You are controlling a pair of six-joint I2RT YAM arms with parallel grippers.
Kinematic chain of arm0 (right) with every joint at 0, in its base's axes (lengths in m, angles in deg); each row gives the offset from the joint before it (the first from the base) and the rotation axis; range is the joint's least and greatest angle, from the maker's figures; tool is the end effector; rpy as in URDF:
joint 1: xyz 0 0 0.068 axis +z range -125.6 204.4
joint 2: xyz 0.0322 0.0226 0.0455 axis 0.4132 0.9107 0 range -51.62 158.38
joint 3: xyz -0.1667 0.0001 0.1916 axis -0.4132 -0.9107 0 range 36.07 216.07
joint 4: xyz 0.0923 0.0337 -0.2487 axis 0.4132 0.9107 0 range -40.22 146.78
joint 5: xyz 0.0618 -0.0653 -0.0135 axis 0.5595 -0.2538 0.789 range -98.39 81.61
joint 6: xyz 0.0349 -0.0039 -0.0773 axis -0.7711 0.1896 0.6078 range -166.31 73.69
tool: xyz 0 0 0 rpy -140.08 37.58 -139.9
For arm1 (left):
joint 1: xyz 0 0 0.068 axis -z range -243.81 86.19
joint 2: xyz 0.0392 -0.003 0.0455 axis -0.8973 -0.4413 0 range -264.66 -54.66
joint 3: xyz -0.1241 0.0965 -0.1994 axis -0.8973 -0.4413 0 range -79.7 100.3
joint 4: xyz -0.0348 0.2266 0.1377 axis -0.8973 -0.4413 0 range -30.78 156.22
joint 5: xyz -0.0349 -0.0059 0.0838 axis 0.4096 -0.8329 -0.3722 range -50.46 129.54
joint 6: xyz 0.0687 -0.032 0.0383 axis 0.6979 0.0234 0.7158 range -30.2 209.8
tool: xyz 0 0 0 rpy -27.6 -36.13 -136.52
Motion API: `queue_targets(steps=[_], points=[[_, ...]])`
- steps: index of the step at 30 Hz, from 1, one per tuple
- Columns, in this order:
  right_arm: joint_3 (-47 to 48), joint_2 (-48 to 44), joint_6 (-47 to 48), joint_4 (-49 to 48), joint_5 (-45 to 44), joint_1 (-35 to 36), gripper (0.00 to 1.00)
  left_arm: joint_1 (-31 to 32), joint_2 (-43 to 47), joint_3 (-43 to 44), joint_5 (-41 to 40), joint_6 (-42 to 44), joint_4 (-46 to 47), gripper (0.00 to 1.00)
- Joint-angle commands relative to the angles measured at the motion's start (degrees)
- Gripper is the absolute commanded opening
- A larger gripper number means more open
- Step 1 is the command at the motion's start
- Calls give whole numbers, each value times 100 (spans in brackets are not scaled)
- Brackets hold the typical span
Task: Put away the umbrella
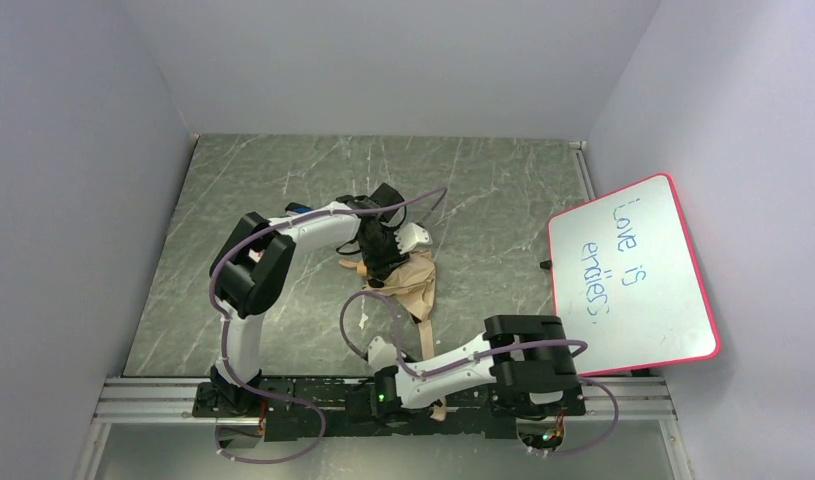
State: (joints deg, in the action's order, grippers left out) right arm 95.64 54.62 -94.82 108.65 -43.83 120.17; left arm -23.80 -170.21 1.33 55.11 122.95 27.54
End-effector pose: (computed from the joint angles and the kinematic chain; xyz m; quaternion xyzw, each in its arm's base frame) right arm 0.0161 0.2713 0.0768 -0.4160 0.8482 -0.2150 0.2475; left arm 0.3002 -0.2782 0.1014 0.6000 0.7753 -0.1424 0.1366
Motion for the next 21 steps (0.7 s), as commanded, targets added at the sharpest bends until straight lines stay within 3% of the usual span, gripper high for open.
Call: queue_targets(steps=[1,9,15,21], points=[[-77,-138,-101,-344,1106,214,15,-239,-384,-189,-1250,-6,459,5],[-7,-252,-43,-412,1032,223,20,-213,-332,-238,-1267,38,459,5],[173,-609,12,-348,727,240,33,-195,-373,-194,-1271,65,423,5],[-128,-1432,515,-1248,871,276,42,-195,-357,-218,-1306,100,450,5]])
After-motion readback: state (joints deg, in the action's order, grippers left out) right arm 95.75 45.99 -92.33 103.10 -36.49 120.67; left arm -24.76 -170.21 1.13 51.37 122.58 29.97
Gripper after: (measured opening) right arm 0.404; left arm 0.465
